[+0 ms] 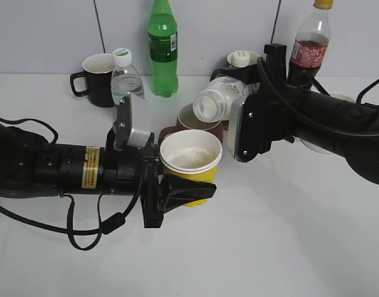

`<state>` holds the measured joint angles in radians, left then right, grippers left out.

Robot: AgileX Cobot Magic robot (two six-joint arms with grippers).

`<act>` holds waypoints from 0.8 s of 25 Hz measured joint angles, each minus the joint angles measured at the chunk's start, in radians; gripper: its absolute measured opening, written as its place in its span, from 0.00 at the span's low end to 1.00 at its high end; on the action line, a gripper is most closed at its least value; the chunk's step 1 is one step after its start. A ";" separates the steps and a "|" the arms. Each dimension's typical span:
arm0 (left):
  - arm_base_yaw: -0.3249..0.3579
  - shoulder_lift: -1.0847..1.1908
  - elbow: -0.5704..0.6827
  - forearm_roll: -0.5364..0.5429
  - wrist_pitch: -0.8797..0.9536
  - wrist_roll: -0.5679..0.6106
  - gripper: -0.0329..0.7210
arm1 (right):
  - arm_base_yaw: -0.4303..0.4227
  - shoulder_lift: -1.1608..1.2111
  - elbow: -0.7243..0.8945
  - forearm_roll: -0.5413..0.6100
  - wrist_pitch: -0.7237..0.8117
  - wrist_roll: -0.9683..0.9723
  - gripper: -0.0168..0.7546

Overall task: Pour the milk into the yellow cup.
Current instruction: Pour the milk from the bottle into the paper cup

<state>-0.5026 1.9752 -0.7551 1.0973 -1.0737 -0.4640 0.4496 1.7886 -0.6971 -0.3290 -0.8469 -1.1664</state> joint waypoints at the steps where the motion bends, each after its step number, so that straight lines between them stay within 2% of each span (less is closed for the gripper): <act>1: 0.000 0.000 0.000 0.000 0.000 0.000 0.57 | 0.000 0.000 0.000 0.000 -0.001 -0.010 0.59; 20: 0.000 0.000 0.000 0.007 0.000 0.000 0.57 | 0.000 0.000 0.000 0.001 -0.048 -0.121 0.59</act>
<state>-0.5026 1.9752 -0.7551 1.1044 -1.0737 -0.4640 0.4496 1.7886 -0.6971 -0.3279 -0.8948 -1.2877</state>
